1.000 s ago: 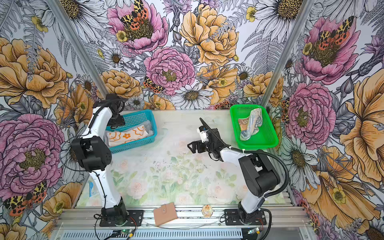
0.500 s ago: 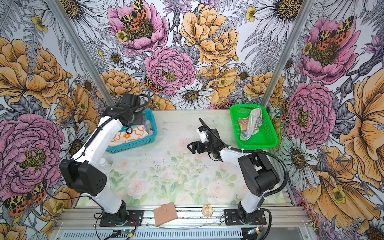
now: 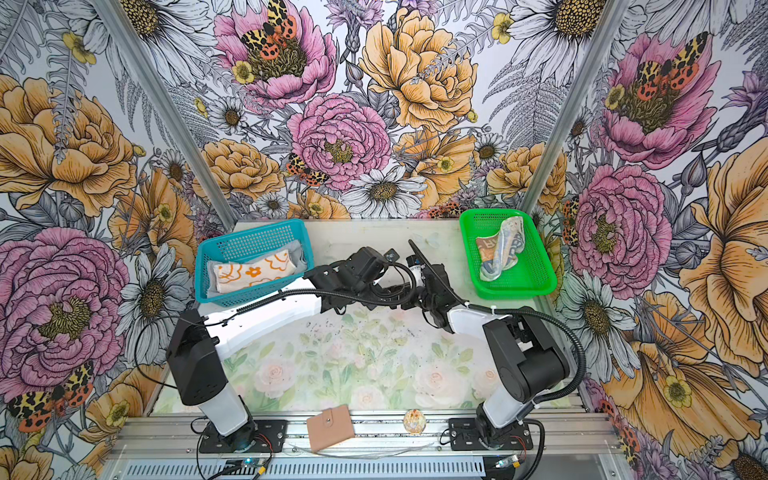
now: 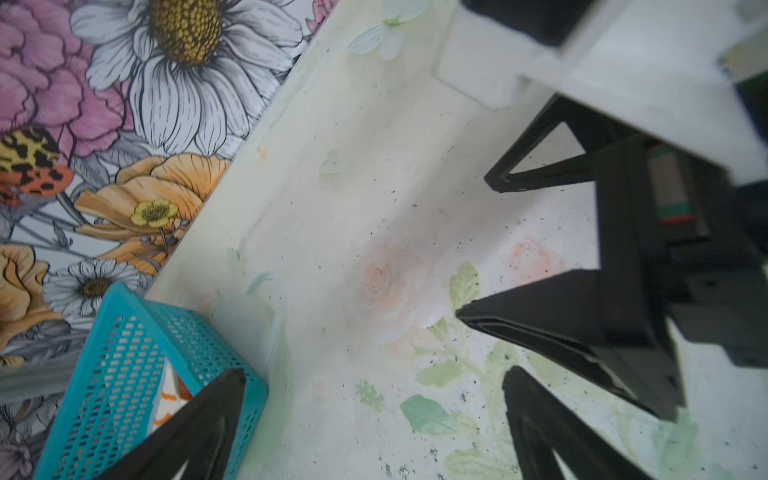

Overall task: Fold and stack the towels
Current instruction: 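Reach the right gripper into the green basket while the left arm draws back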

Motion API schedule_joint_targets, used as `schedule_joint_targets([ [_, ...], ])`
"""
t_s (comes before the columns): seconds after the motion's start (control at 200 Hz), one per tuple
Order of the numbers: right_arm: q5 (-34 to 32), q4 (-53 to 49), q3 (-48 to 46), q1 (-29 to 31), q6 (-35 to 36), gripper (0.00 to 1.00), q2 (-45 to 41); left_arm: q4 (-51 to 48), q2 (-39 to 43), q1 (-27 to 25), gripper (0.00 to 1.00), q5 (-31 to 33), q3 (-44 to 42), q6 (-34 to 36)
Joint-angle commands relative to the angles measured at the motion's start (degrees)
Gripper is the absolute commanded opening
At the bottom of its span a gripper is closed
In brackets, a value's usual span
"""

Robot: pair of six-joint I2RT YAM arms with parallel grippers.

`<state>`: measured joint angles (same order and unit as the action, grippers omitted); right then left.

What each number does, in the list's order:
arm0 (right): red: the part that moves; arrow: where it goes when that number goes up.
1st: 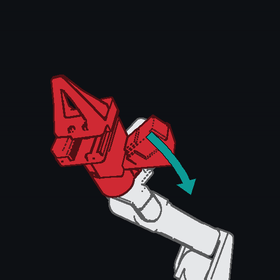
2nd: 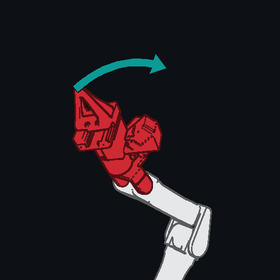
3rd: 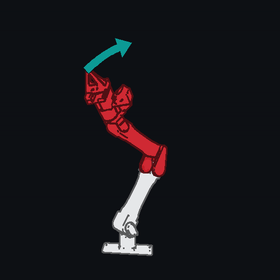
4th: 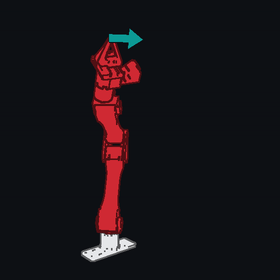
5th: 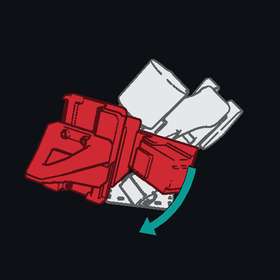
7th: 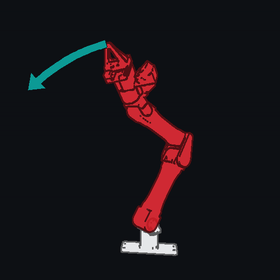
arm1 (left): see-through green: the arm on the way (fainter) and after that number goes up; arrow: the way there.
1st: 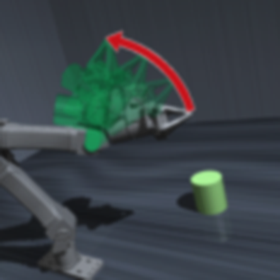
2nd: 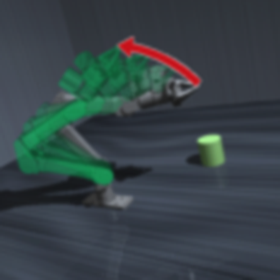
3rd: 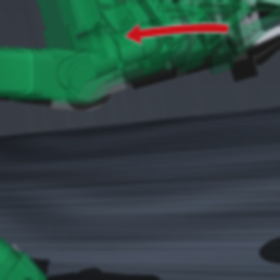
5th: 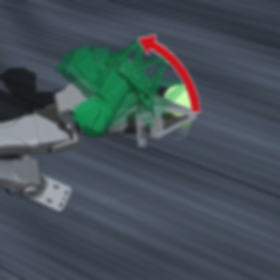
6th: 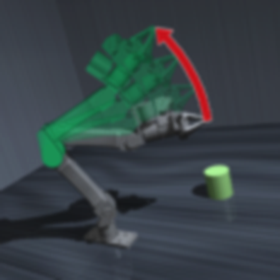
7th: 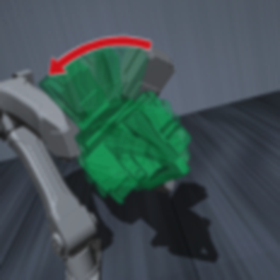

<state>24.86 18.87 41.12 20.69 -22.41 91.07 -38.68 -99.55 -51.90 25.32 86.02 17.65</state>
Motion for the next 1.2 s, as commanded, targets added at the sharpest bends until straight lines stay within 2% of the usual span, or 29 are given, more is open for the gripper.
schedule_joint_targets([
  [0.0, -3.96, -2.5, 0.09, -1.16, -2.12, 0.99, -7.52, 6.01, 0.09, 2.02, 0.99, -3.17, -0.79, 6.15],
  [0.12, -12.51, -17.25, 3.45, -1.34, -0.63, 1.0, -15.51, 9.02, 0.19, 0.82, 0.99, -9.87, -1.59, 1.9],
  [0.19, -18.81, -26.96, 6.99, -2.34, 0.34, 0.99, -18.86, 10.15, 0.9, -0.68, 0.99, -11.19, -2.63, 0.75],
  [0.26, -22.39, -33.51, 10.16, -5.55, -0.19, 0.99, -20.61, 11.97, 1.98, -1.98, 0.99, -9.45, -3.89, 0.0],
  [0.38, -24.35, -38.96, 13.3, -13.57, -2.13, 0.99, -20.71, 14.85, 4.2, -0.89, 0.99, -11.87, -5.22, -2.62],
  [0.43, -24.97, -40.05, 14.71, -16.84, -2.28, 0.99, -19.59, 15.47, 5.33, 0.63, 0.99, -12.97, -5.29, -4.37],
  [0.49, -27.0, -41.0, 16.58, -19.61, -1.46, 0.99, -17.45, 16.79, 7.15, 3.37, 0.99, -17.15, -5.55, -7.48],
  [0.615, -28.52, -41.16, 19.96, -24.89, -0.1, 0.99, -11.49, 21.85, 10.29, 11.61, 0.99, -29.66, -7.93, -16.04],
  [0.68, -27.36, -41.22, 22.22, -27.6, 0.2, 1.0, -7.79, 22.92, 10.84, 15.06, 0.99, -33.7, -8.04, -18.73],
  [0.966, -26.48, -43.64, 31.44, -35.78, 2.46, 1.0, 6.84, 30.38, 13.33, 23.45, 0.99, -44.5, -11.53, -25.69],
  [1.196, -27.32, -50.89, 39.55, -37.04, 4.65, 0.99, 16.26, 30.79, 12.89, 25.6, 0.99, -45.59, -11.59, -26.71],
])
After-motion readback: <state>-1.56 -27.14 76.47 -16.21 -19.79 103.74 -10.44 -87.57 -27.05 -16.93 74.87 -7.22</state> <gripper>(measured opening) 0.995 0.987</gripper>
